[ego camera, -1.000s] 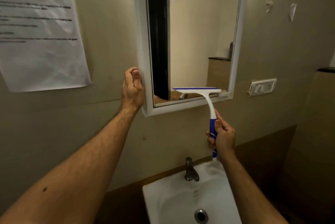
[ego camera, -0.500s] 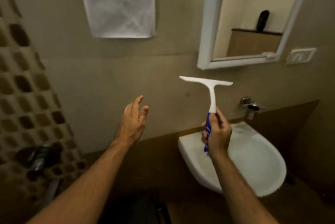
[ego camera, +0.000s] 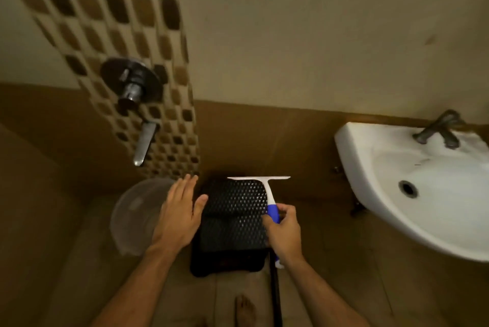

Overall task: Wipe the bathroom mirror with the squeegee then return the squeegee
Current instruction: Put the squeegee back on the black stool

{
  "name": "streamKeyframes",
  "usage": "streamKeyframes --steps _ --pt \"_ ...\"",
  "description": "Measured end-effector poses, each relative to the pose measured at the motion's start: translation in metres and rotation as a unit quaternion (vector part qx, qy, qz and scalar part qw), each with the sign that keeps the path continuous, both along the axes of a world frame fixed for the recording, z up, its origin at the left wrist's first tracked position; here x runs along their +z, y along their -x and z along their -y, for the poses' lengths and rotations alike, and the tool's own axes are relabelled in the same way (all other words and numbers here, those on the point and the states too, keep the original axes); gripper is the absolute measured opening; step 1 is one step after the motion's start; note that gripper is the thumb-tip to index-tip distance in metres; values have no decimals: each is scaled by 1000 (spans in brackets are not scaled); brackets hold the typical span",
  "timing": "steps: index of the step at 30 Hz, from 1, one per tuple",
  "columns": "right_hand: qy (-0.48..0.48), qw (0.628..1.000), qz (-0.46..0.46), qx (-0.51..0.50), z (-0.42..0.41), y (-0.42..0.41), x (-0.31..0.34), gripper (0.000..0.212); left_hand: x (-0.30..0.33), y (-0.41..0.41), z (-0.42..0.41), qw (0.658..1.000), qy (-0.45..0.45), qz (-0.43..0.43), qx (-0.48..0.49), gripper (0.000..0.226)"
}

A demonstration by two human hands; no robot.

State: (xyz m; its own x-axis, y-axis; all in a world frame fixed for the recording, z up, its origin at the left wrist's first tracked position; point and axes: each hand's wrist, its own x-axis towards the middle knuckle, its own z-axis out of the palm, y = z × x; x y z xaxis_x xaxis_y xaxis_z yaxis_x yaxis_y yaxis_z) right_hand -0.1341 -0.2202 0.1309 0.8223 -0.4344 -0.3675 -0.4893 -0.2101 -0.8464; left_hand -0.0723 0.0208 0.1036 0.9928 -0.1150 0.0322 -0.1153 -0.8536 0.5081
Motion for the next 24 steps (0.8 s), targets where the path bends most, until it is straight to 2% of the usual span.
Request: streamKeyframes --steps 9,14,24 --pt "24 998 -48 14 -14 -63 -134 24 -106 -5 -2 994 -30 -89 51 68" --pt "40 998 -48 28 -29 -90 -191 25 -144 -19 12 994 -25 -97 52 72" --pt "63 995 -65 43 -46 -106 -273 31 -214 -14 19 989 -3 -126 77 73"
